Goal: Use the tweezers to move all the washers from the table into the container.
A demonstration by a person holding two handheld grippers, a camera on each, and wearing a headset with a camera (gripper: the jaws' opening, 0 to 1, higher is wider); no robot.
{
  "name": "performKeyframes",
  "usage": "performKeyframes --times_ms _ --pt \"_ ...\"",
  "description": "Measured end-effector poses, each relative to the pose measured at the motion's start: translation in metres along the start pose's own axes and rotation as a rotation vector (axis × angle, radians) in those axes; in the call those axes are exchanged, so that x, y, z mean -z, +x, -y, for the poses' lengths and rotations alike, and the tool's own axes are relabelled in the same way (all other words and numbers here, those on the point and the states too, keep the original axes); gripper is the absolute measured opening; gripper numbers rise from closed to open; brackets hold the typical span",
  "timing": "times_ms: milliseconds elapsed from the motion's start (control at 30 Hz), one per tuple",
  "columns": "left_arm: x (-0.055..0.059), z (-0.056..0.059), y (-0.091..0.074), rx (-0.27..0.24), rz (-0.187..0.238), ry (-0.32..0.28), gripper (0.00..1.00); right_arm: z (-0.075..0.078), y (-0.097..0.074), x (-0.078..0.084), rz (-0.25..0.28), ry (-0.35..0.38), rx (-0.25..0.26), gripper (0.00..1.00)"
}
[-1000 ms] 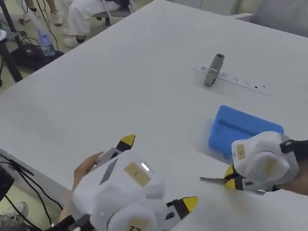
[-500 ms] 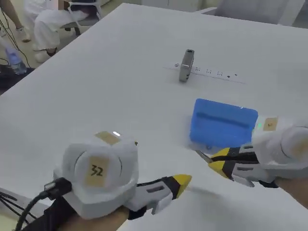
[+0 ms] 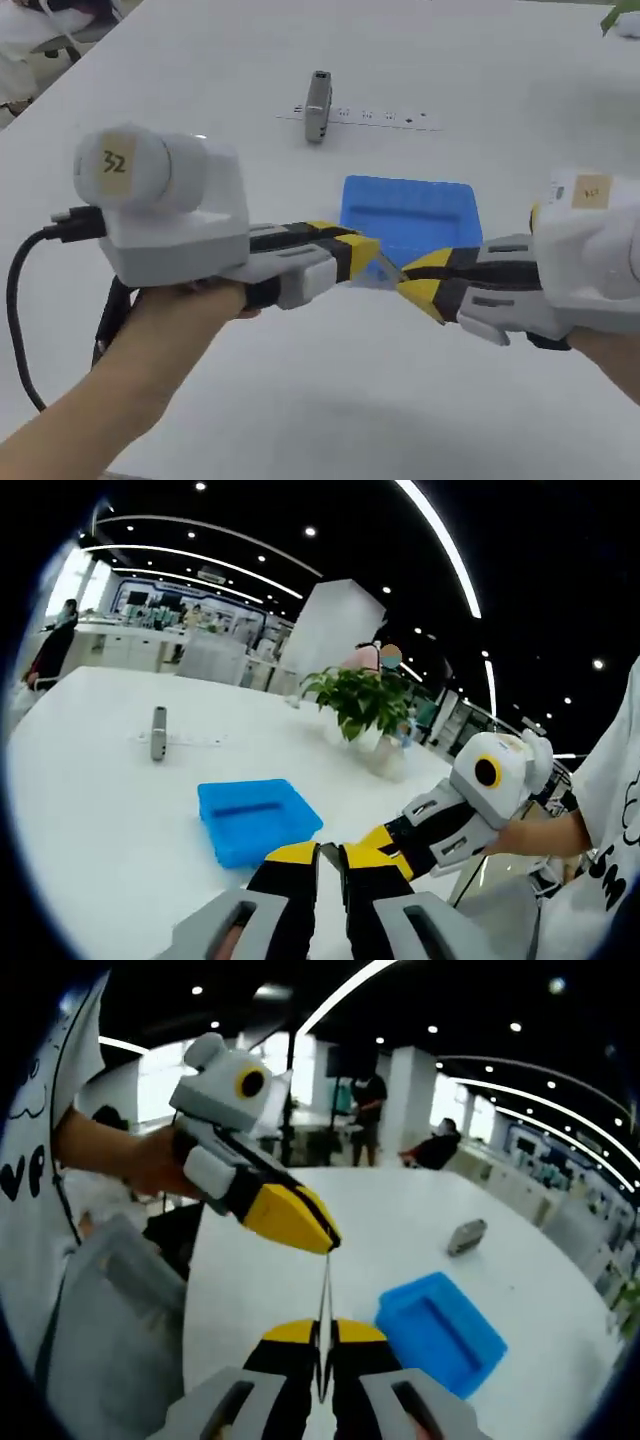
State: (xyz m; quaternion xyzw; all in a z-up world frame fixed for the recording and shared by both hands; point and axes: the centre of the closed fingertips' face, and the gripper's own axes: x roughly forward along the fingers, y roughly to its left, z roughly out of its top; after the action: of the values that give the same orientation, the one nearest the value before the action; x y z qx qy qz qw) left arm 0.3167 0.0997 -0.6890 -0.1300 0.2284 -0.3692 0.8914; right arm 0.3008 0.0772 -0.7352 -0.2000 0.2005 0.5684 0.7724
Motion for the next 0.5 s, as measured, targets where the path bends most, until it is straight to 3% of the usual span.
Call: performKeyframes --times_ms 167,333,367,433,467,500 --pt "-0.011 0.008 0.001 0.097 0.008 -0.042 0.03 0.004 0.006 -0.006 0.021 -0.004 0.003 0.02" --pt "-0.015 0.013 0.012 0.118 0.016 0.008 0.03 0.017 0.018 -0.002 0.016 -0.019 0.008 0.02" --pt "-0.014 0.015 0.016 0.125 0.006 0.048 0.02 0.020 0.020 0.001 0.009 -0.022 0.008 0.02" --pt "-0.013 0.010 0.024 0.086 0.008 0.097 0.00 0.027 0.028 0.010 -0.017 -0.033 0.014 0.02" --pt "-0.017 0.008 0.027 0.085 0.033 0.115 0.00 0.030 0.030 0.015 -0.039 -0.043 0.020 0.02" --pt "-0.014 0.008 0.030 0.086 0.018 0.082 0.00 0.034 0.034 0.018 -0.039 -0.059 0.032 0.02"
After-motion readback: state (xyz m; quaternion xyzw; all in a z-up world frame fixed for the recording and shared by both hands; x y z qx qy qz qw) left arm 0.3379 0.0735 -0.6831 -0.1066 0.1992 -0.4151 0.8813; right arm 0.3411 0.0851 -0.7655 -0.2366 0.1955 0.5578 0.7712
